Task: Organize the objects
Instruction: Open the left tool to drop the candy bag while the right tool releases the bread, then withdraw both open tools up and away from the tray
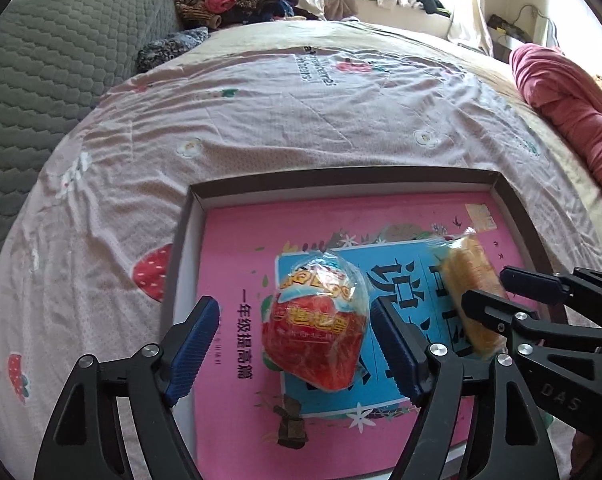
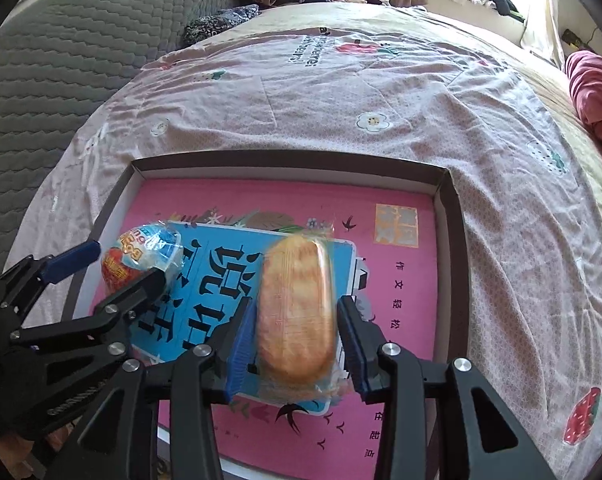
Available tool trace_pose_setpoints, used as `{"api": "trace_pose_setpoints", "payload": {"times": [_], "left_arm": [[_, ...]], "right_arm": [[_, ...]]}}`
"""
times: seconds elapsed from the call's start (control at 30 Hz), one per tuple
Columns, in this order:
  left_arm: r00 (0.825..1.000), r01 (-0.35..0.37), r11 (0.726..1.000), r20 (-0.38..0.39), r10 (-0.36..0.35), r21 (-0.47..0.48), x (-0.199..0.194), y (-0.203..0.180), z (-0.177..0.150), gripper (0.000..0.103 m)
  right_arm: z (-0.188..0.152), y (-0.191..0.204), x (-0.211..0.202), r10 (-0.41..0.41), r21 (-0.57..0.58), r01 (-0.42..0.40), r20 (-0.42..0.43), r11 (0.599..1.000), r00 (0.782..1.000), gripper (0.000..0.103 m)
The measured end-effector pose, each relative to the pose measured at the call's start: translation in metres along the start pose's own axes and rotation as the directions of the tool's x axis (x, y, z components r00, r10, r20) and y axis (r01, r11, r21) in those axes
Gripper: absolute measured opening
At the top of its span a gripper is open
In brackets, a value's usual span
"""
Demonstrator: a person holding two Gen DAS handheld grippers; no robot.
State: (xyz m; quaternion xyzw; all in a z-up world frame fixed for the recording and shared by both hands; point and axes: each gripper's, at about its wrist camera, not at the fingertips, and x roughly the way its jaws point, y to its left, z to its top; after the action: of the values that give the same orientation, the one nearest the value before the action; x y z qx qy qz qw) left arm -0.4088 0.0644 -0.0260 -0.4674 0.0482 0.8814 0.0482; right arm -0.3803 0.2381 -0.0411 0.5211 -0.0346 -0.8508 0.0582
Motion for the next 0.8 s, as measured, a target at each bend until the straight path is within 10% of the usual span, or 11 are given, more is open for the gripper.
{"api": "trace_pose_setpoints", "payload": {"times": [0.53,0.8], "left_arm": [[0.999,0.031,0.999,0.043,-0.031,0.011,-0.078,0.011,-0.018,0.08],[0.993,0.039,0.999,0.11,-0.041,0.024,-0.157,0.01,-0.046,0.084]], "right_arm": [[-0.018,0.023,-0.081,-0.007,-0.039,0.01,0.065,0.999,0.998,0.044],[-0.051,0.039,-0.165,0.017,-0.039,-0.012,0.152,0.999,0.988,0.071]]}}
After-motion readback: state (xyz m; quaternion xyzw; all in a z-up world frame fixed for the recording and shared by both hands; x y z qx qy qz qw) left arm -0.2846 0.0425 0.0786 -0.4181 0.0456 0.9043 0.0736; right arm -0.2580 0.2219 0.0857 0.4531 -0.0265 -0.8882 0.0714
